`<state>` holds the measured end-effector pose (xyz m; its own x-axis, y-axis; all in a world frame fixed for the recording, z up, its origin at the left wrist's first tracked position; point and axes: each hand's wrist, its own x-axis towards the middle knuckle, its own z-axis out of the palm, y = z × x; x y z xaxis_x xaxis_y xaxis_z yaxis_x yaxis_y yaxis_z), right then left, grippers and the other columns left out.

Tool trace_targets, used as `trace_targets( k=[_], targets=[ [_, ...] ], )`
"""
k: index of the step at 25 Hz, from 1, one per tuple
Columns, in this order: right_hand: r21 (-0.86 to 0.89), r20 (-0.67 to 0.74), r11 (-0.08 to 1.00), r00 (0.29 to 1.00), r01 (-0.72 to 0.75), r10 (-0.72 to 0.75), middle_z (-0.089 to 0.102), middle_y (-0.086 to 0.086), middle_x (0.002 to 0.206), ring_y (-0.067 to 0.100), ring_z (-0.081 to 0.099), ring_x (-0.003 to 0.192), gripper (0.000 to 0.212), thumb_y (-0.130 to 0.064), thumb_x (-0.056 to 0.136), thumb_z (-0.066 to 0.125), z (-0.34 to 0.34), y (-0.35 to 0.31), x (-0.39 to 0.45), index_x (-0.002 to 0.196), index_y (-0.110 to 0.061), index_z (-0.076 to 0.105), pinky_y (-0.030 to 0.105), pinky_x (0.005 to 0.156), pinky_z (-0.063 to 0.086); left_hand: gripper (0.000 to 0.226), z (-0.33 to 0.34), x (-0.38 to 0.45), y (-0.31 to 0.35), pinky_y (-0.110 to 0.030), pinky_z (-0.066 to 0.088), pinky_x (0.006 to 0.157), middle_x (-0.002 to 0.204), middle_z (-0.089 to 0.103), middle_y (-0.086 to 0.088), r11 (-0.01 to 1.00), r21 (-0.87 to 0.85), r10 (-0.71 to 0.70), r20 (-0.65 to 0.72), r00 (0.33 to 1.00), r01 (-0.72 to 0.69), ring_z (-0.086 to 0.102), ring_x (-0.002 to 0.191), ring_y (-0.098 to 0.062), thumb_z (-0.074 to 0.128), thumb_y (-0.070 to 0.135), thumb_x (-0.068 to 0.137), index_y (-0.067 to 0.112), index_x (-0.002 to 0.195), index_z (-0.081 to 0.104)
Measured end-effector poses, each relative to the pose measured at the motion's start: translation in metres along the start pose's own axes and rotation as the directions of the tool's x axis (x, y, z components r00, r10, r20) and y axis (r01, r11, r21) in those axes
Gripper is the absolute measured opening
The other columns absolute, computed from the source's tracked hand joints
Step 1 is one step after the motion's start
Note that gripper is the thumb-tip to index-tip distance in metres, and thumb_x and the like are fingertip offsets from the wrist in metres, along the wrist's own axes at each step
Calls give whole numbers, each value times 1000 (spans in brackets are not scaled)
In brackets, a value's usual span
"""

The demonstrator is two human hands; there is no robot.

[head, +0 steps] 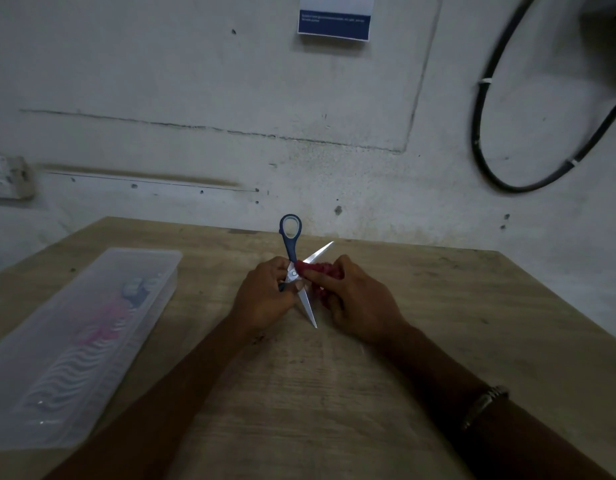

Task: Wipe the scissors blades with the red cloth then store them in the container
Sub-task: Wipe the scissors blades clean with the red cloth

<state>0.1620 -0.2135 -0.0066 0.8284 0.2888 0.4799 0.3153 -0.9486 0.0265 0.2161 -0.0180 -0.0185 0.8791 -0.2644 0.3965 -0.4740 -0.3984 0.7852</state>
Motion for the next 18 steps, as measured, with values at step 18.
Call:
trace_targets(
  k=[18],
  targets=[
    [51, -43, 999, 999, 3, 0, 51, -3, 111, 10, 50, 80, 59, -43, 101, 45, -5, -16, -3, 157, -44, 26, 21, 58, 37, 20, 2, -5, 4, -41, 61, 88, 101, 78, 8, 1000, -25, 4, -17, 1000, -5, 73, 92, -7, 76, 23, 89, 21, 108, 71]
  ],
)
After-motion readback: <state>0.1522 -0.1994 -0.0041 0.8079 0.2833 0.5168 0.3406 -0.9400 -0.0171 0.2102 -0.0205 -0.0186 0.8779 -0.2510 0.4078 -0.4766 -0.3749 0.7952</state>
